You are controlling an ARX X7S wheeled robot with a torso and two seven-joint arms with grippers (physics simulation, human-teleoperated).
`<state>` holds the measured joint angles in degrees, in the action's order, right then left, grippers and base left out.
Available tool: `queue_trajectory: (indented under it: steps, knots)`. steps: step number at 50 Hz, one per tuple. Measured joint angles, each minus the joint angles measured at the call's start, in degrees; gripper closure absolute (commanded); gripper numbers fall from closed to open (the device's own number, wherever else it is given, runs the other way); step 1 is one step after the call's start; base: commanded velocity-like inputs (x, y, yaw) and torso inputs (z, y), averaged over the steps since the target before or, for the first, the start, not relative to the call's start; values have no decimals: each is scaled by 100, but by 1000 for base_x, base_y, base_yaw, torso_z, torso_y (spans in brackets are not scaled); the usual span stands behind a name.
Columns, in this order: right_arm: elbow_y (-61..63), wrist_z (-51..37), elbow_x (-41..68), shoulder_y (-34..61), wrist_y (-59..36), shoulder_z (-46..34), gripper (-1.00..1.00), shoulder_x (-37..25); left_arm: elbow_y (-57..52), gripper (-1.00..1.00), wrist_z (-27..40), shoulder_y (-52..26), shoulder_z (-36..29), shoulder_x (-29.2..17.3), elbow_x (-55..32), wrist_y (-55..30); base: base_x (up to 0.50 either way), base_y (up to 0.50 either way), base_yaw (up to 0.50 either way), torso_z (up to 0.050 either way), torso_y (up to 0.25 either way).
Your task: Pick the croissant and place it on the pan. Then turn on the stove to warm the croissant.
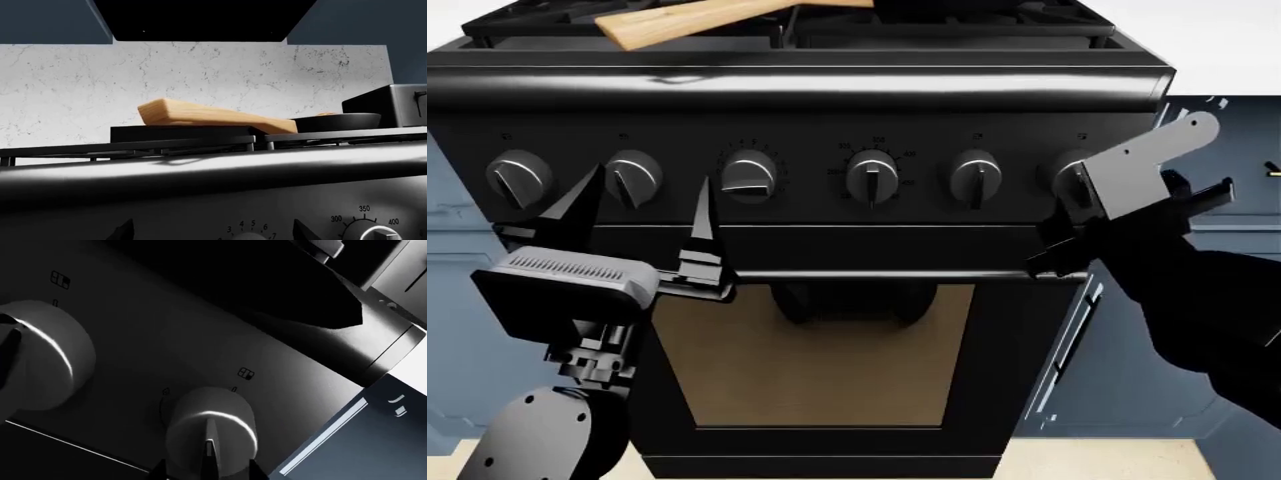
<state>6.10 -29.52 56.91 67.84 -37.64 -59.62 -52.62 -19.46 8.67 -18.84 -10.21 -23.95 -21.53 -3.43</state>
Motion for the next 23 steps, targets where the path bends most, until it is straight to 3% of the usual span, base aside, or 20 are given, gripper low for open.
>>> queue_trajectory:
  steps: [23]
  knots:
    - [725, -464, 344, -74, -80, 176, -100, -386, -24, -100, 26, 8, -20, -24, -9, 15, 0, 0, 0, 0, 0]
